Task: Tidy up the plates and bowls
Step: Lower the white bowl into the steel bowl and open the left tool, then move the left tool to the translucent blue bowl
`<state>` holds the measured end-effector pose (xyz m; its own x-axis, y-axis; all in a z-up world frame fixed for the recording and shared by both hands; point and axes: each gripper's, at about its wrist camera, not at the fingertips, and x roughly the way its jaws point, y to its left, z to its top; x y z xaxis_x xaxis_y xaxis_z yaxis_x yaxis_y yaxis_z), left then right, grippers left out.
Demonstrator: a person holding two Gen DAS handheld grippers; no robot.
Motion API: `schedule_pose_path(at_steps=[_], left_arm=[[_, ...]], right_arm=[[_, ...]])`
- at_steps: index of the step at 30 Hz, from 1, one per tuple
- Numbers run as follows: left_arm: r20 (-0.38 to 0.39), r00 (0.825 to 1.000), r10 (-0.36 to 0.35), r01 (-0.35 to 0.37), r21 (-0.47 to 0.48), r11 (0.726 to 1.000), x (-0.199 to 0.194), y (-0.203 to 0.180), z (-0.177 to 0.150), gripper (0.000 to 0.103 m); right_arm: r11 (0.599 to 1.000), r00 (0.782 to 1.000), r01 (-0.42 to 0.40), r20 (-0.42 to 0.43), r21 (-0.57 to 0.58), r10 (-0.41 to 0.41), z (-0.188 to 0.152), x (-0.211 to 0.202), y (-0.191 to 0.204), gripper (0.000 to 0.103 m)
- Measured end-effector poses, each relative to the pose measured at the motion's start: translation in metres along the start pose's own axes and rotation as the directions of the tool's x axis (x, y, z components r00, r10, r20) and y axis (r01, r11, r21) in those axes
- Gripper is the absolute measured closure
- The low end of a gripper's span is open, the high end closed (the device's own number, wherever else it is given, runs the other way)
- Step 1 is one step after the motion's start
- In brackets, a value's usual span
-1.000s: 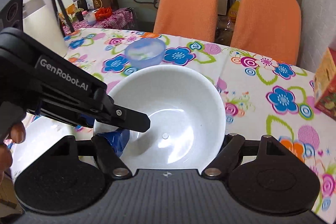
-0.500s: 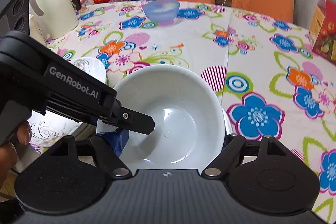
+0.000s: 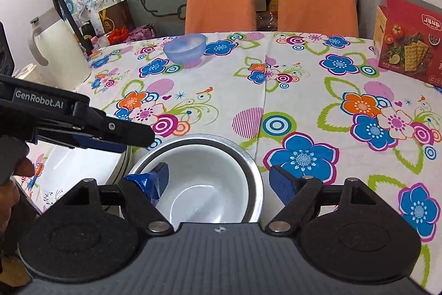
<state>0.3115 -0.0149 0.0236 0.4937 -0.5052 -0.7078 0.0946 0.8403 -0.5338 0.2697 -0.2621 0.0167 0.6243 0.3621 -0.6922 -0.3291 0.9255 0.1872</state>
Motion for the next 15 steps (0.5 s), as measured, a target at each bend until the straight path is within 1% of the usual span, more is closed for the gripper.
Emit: schedule_pose_path(at_steps=[2, 4, 6, 12, 15], left_arm=[[0.041, 0.998, 0.041, -0.042, 0.042, 0.998, -0.006, -0.002, 0.001, 0.044], [0.075, 0.993, 0.090, -0.095, 0.075, 0.993, -0.011, -0.002, 0.004, 0.043], [0.099, 0.988, 0.121, -0.130, 0.091, 0.987, -0.015, 0.000, 0.008, 0.042], [0.153, 0.973, 0.171, -0.188, 0.105, 0.977, -0.028, 0.018, 0.028, 0.041], [0.174, 0.966, 0.192, -0.211, 0.099, 0.973, -0.035, 0.032, 0.043, 0.040]], right_arm=[[1.000, 1.000, -0.005, -0.009, -0.002, 0.005, -0.001, 0.003, 0.000, 0.036], [1.000, 1.000, -0.010, -0.023, -0.010, 0.010, 0.002, 0.008, 0.002, 0.036], [1.000, 1.000, -0.010, -0.029, -0.016, 0.009, 0.007, 0.012, 0.004, 0.036], [0.999, 1.000, -0.024, -0.016, -0.038, 0.024, 0.037, 0.023, 0.016, 0.036], [0.998, 1.000, -0.010, -0.025, -0.060, 0.009, 0.058, 0.036, 0.027, 0.036]])
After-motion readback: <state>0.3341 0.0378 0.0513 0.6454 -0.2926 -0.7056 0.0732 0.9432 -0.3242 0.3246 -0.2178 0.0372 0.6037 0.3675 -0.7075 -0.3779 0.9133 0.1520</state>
